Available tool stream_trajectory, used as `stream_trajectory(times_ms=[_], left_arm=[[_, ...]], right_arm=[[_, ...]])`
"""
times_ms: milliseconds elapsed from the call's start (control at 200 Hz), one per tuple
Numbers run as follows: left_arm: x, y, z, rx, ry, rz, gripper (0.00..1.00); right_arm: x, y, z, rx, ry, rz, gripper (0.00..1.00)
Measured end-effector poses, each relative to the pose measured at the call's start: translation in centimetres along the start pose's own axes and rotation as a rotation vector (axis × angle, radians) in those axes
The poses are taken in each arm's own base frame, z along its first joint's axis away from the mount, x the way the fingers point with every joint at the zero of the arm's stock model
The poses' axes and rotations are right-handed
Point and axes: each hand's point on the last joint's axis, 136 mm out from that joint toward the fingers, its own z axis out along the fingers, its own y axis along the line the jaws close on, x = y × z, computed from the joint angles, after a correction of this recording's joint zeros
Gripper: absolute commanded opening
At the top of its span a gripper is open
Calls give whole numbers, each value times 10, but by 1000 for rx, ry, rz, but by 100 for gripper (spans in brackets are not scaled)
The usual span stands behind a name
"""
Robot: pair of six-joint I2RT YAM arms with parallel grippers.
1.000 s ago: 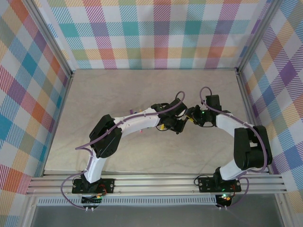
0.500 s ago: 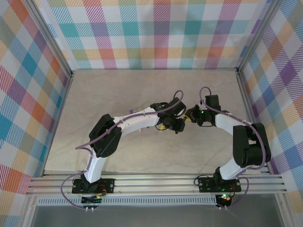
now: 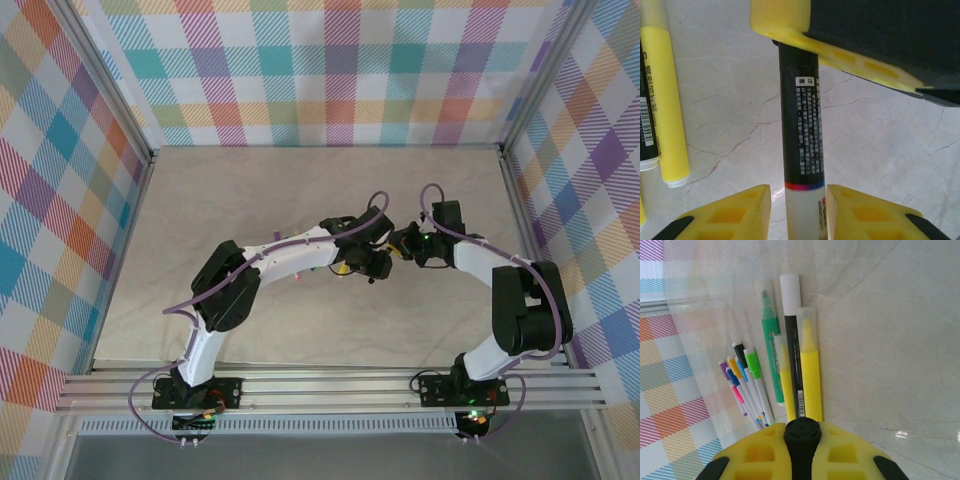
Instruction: Open the pen caps
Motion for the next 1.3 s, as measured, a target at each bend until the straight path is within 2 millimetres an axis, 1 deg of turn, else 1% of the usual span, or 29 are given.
stream_trajectory(times_ms=[50, 85, 115, 130, 150, 155, 290, 340, 405, 455, 485, 515, 535, 595, 620, 650, 700, 760, 800, 860, 930, 980, 1050, 1120, 1140, 1180, 1240, 1245, 1300], left_arm=[[0, 0, 2, -1, 2, -1, 33], [0, 1, 4, -3, 4, -3, 29], [1, 1, 6, -5, 8, -5, 21], [1, 2, 7, -6, 10, -11, 13], [2, 2, 8, -5, 12, -6, 1], [2, 2, 8, -4, 13, -7, 0], [1, 1, 8, -4, 14, -22, 0], [0, 1, 8, -4, 8, -19, 0], [-3, 4, 5, -5, -23, -19, 0], [-3, 8, 2, 0, -54, -16, 0], [4, 16, -3, -6, -44, -21, 0], [18, 25, -9, -24, -21, -28, 0], [28, 30, -14, -33, -2, -31, 0], [58, 44, -28, -60, 45, -38, 0], [70, 50, -34, -70, 64, -41, 0], [80, 56, -40, -79, 76, -46, 0], [92, 64, -48, -93, 92, -55, 0], [97, 73, -55, -108, 93, -69, 0], [95, 82, -61, -121, 84, -89, 0], [82, 100, -71, -139, 46, -135, 0], [63, 127, -86, -167, -6, -206, 0], [47, 150, -98, -193, -48, -258, 0], [26, 181, -116, -234, -102, -323, 0], [3, 213, -134, -284, -153, -377, 0], [-2, 219, -138, -294, -164, -388, 0], [-14, 239, -146, -323, -187, -423, 0], [-25, 263, -152, -352, -209, -468, 0], [-26, 267, -153, -358, -211, -475, 0], [-29, 291, -154, -386, -209, -520, 0]], right_arm=[[1, 1, 0, -2, 3, -4, 0], [2, 3, 0, -6, 5, -7, 0], [3, 4, -1, -9, 5, -11, 0], [3, 5, -1, -10, 5, -14, 0], [3, 6, -1, -12, 4, -16, 0], [3, 6, -2, -12, 3, -17, 0], [2, 7, -3, -2, -3, -26, 0], [-3, 7, -4, 15, -8, -24, 0], [-9, 12, -1, 30, 20, -6, 0], [-12, 19, 2, 24, 63, 8, 0], [-26, 22, 6, 34, 46, 16, 0], [-47, 23, 8, 38, 16, 28, 0], [-67, 22, 8, 44, -20, 39, 0], [-120, 18, 4, 59, -115, 66, 0], [-136, 16, 1, 64, -146, 74, 0], [-154, 12, -3, 72, -183, 85, 0], [-175, 5, -13, 85, -232, 103, 0], [-187, 3, -19, 104, -259, 115, 0], [-189, 5, -21, 113, -265, 112, 0], [-191, 9, -22, 134, -268, 95, 0], [-193, 11, -23, 168, -274, 66, 0], [-192, 9, -23, 194, -275, 52, 0], [-189, 3, -24, 241, -269, 34, 0], [-186, -9, -26, 303, -268, 22, 0], [-186, -12, -28, 324, -270, 19, 0], [-186, -18, -31, 362, -274, 10, 0], [-187, -26, -37, 419, -284, -4, 0], [-187, -26, -37, 423, -285, -5, 0], [-189, -31, -42, 467, -295, -22, 0]])
